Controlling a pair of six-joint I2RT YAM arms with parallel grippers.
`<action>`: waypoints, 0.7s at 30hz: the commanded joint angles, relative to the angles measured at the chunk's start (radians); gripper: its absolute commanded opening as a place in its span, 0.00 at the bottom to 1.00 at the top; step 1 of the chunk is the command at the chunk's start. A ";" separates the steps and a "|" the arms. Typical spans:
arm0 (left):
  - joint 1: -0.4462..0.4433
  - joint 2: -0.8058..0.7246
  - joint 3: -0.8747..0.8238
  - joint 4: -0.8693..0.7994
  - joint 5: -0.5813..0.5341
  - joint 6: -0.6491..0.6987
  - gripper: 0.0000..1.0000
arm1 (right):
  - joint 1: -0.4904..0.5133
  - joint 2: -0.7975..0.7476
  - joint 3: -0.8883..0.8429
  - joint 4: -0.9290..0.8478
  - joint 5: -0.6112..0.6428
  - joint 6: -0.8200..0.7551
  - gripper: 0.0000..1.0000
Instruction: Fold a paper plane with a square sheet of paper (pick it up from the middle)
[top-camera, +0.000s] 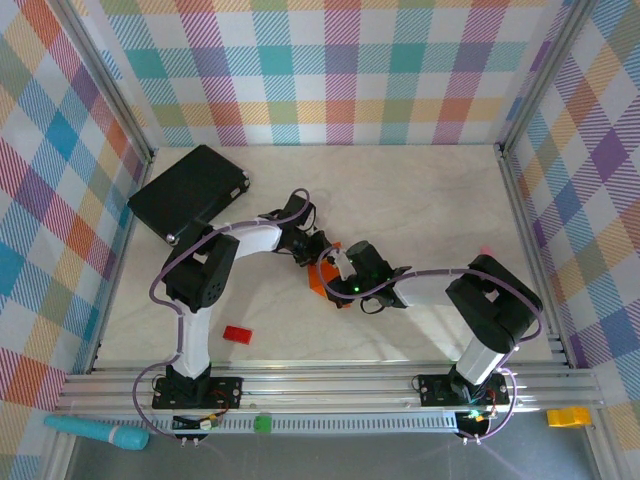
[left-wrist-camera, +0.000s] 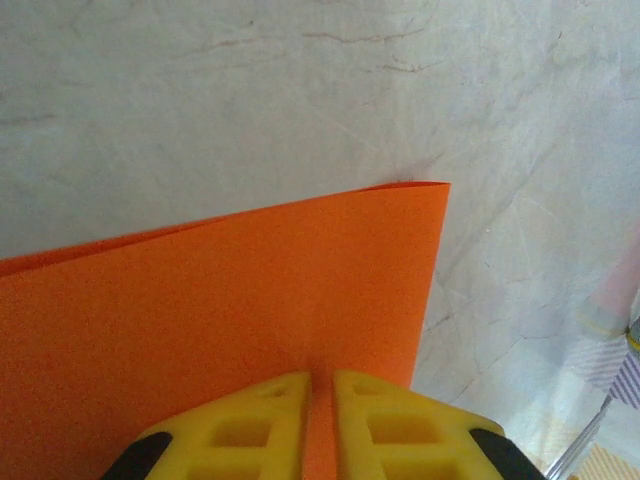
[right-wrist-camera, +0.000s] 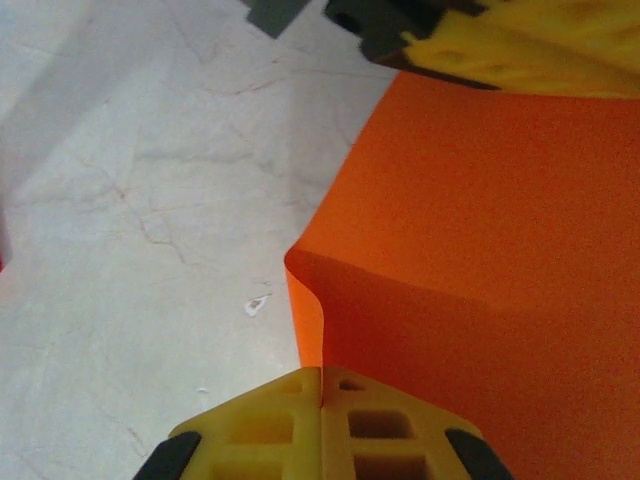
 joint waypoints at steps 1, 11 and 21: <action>-0.011 0.050 0.003 -0.116 -0.033 0.035 0.14 | -0.011 -0.038 0.004 -0.013 0.072 0.027 0.00; -0.012 0.059 0.027 -0.152 -0.036 0.070 0.14 | -0.025 -0.030 0.012 -0.036 0.140 0.030 0.00; -0.014 0.074 0.035 -0.151 -0.015 0.075 0.13 | -0.025 -0.012 0.031 -0.057 0.198 0.011 0.00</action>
